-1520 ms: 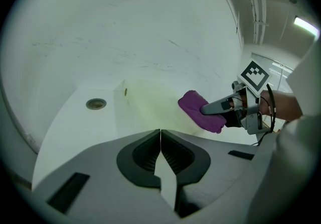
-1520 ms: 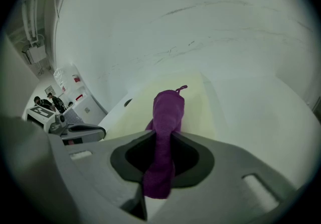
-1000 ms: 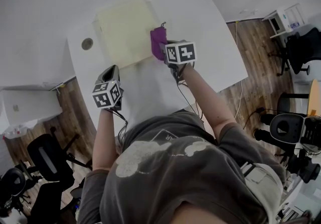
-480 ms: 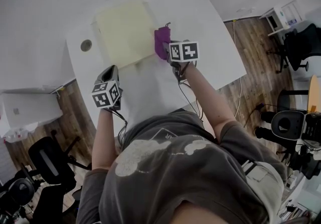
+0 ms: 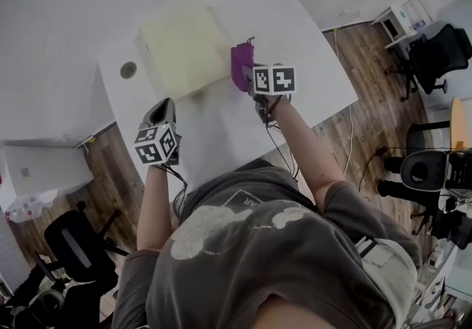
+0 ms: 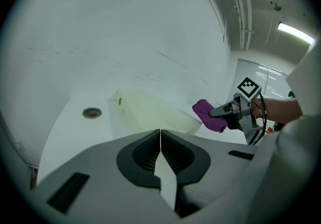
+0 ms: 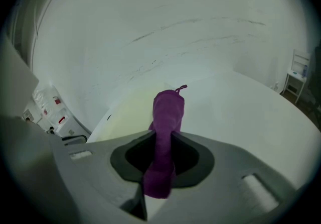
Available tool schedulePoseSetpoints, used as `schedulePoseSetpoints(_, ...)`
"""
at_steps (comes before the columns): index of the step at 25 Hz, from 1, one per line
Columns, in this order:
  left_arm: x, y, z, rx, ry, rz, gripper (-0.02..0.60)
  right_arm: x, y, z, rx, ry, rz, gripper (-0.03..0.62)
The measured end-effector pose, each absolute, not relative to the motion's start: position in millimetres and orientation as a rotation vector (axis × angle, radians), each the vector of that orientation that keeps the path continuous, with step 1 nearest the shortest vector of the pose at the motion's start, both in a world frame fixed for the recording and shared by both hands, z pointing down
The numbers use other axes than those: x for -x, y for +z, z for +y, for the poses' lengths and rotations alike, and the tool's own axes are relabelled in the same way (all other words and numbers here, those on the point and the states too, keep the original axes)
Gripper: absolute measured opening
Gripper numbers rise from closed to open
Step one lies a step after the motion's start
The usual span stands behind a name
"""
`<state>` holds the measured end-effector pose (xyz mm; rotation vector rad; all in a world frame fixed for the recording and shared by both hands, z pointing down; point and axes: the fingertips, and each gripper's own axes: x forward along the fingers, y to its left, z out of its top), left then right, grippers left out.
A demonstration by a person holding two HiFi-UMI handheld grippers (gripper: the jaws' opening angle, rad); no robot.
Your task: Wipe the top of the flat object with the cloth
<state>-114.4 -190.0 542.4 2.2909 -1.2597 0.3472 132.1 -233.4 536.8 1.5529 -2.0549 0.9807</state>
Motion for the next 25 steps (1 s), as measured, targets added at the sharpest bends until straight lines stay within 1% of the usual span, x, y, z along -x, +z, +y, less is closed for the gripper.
schedulePoseSetpoints(14,126,535,-134,-2.477,0.274,-1.030,-0.002,-95,557,-131,-1.680,1.104,-1.976,0.075)
schedulePoseSetpoints(20,113,523,-120,-2.533,0.249,-0.932,-0.002,-99,557,-117,-1.699,1.109,-1.961,0.075)
schedulePoseSetpoints(25,114,529,-114,-2.510,0.230,-0.921,-0.002,-87,559,-114,-1.684,1.118,-1.979,0.075)
